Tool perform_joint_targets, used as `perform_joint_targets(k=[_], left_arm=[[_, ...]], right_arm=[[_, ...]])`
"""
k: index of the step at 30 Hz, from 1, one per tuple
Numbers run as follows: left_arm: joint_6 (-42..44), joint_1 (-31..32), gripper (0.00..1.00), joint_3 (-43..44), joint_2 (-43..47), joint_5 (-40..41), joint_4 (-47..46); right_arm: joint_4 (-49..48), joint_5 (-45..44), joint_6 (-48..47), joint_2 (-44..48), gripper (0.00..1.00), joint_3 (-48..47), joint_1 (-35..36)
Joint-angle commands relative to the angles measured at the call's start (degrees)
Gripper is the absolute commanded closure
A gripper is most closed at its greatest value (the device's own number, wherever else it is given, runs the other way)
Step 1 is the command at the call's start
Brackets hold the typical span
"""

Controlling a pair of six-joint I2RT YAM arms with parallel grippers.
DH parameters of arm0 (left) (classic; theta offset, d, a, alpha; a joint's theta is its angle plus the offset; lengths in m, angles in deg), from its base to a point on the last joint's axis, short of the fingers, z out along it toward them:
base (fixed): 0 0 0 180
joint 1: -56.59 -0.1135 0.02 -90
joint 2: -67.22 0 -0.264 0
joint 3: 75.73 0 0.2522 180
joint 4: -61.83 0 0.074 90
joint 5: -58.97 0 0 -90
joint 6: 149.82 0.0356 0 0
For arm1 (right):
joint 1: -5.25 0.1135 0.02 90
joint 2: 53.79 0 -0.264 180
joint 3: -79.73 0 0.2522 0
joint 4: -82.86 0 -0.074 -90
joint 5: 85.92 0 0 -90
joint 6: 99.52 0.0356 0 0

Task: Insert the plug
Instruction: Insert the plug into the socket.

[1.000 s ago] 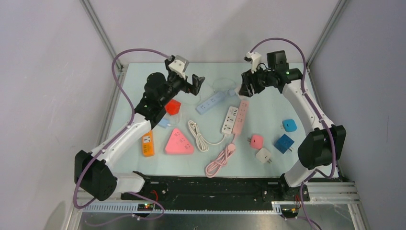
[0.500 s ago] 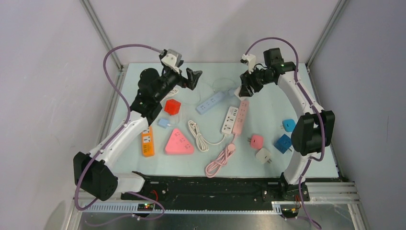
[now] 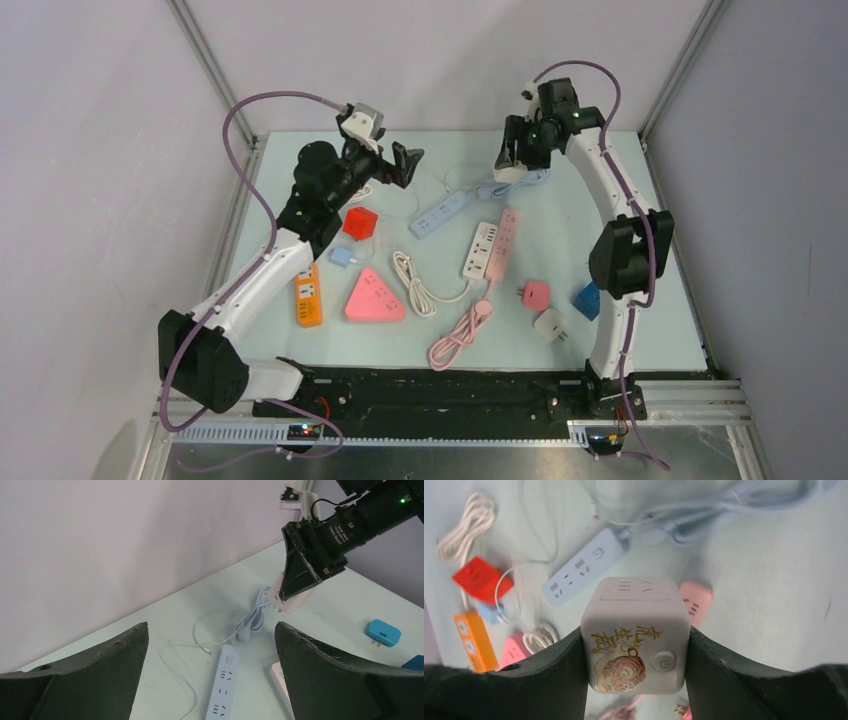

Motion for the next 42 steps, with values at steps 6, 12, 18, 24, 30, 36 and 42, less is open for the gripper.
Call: perform_joint_targets(k=[6,12,18,24,30,36,42], left_arm=[[0.41,-0.36,0.0,1.5,0.63,2.59,-1.73],[-2.26,-0.4,0.0,-1.75,3.62,7.93,-1.68],[-2.37,-0.4,0.0,-6.07,7.85,7.83,-1.69],[-2.09,-0.36,0.0,-8.87,11.03,7.64,-1.67],[-2.29,-0.41,0.0,-9.88,11.65,7.43,-1.68],[-2.25,-0.39,0.0,-10.48,12.29,7.03,-1.81],[-2.13,-0.38,0.0,-11.29,12.8,6.59,-2.11]], right_arm=[[2.69,-22.88,45.06,6.0,1.0,8.04,1.74],[10.86,-28.11,58.79,3.72,1.0,5.76,3.26],[16.35,-24.91,65.39,1.2,1.0,5.85,2.45],[7.87,-8.47,56.73,2.88,1.0,9.24,0.22],[-0.03,3.69,50.03,7.81,1.0,15.96,-3.19],[-5.11,5.9,42.16,12.53,1.0,20.38,-4.35],[-1.35,3.27,32.4,10.5,1.0,16.52,-4.52]])
